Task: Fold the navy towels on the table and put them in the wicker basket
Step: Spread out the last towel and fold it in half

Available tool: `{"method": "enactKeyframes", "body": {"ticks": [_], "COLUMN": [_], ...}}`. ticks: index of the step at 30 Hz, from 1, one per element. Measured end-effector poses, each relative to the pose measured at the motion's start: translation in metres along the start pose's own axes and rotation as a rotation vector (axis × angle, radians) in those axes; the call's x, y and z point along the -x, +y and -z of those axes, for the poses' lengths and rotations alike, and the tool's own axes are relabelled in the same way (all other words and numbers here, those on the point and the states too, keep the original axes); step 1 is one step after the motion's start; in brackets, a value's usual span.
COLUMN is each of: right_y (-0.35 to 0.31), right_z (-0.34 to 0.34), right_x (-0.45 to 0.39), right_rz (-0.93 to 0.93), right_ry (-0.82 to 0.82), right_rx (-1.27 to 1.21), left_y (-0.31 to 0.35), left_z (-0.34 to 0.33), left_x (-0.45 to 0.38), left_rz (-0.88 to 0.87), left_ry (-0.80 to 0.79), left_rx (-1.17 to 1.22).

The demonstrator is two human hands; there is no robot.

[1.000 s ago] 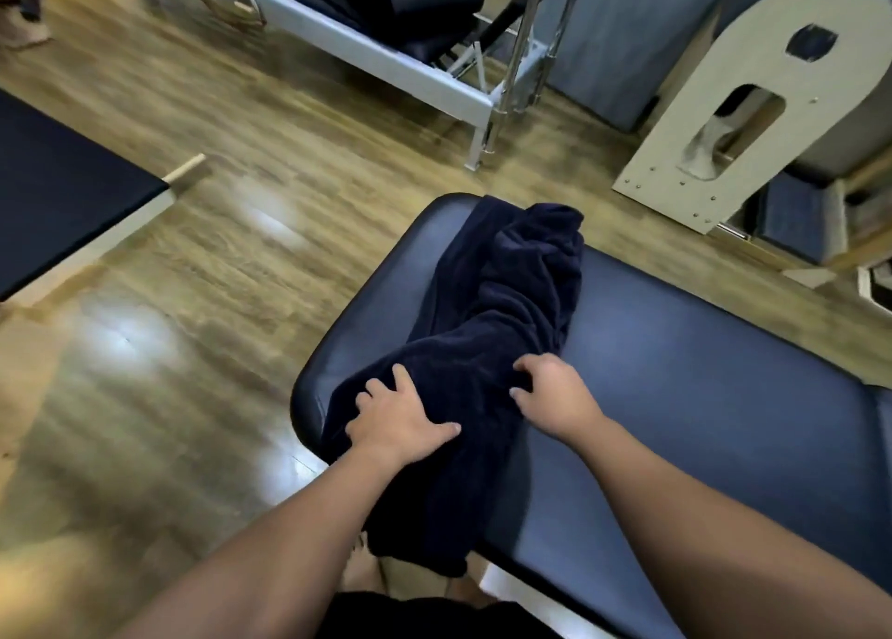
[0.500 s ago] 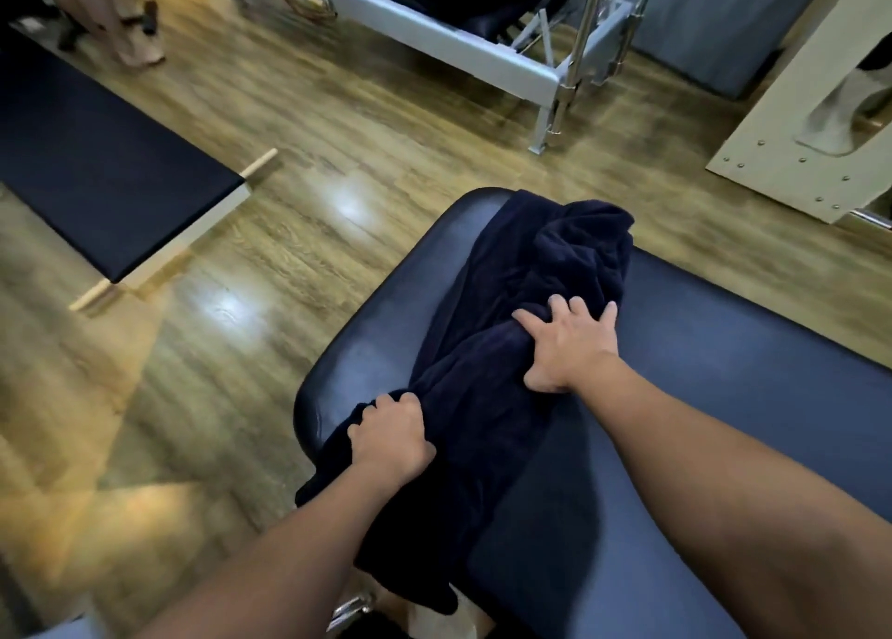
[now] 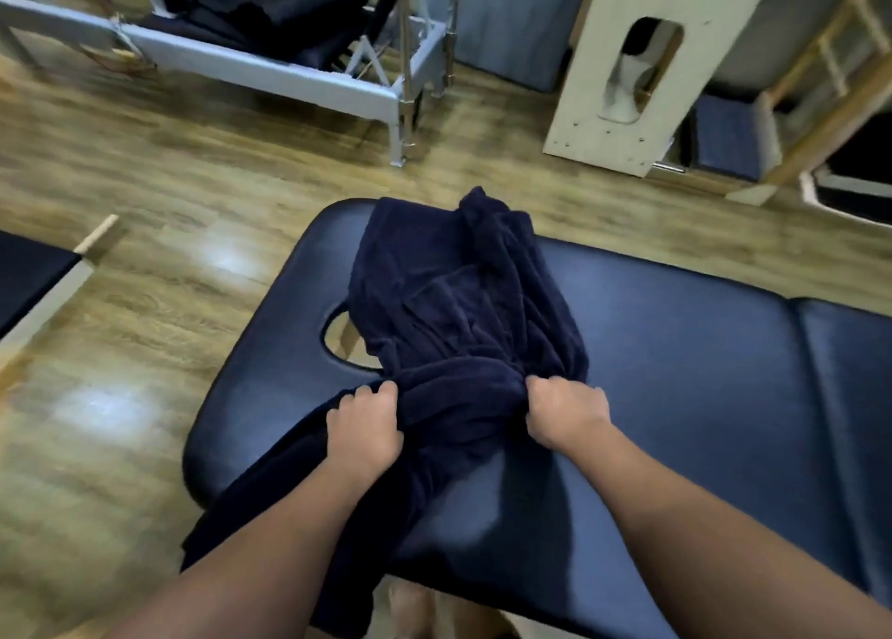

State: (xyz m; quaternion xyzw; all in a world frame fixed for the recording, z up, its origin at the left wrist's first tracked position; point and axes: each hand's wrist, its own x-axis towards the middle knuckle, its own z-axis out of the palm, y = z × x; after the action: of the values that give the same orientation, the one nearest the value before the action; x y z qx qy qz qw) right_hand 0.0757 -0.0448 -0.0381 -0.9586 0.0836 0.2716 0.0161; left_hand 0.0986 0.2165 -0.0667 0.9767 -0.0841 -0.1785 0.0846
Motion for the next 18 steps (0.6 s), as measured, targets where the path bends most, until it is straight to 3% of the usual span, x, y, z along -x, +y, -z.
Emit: {"method": "enactKeyframes", "body": {"ticks": [6,10,12,13,16,18], "right_y": [0.038,0.065,0.085,0.095,0.109,0.111], "right_z": [-0.015,0.002,0.017,0.023,0.031,0.025], "right_x": [0.056,0.073,0.06,0.052,0.031,0.019], "right_rz": [-0.162,-0.155,-0.15,-0.116,-0.017,0.073], "right_ry": [-0.106,-0.322,-0.445,-0.425,-0.055,0.072], "right_rx": [0.03,0.048,-0.093,-0.19,-0.42,-0.29], "left_y": [0.044,0.073,0.08,0.082,0.084,0.088], "left_z": [-0.009,-0.02,-0.025,-0.027,-0.026,-0.025], "left_x": [0.004,0.012,0.014,0.013,0.01,0.006], "left_rz": [-0.176,-0.244,-0.221,-0.211,-0.213,-0.195], "left_ry": [-0.076,-0.091,-0.08,-0.079,-0.103,-0.116], "left_rx": [-0.053,-0.056,-0.039,-0.046,-0.11,-0.139]}}
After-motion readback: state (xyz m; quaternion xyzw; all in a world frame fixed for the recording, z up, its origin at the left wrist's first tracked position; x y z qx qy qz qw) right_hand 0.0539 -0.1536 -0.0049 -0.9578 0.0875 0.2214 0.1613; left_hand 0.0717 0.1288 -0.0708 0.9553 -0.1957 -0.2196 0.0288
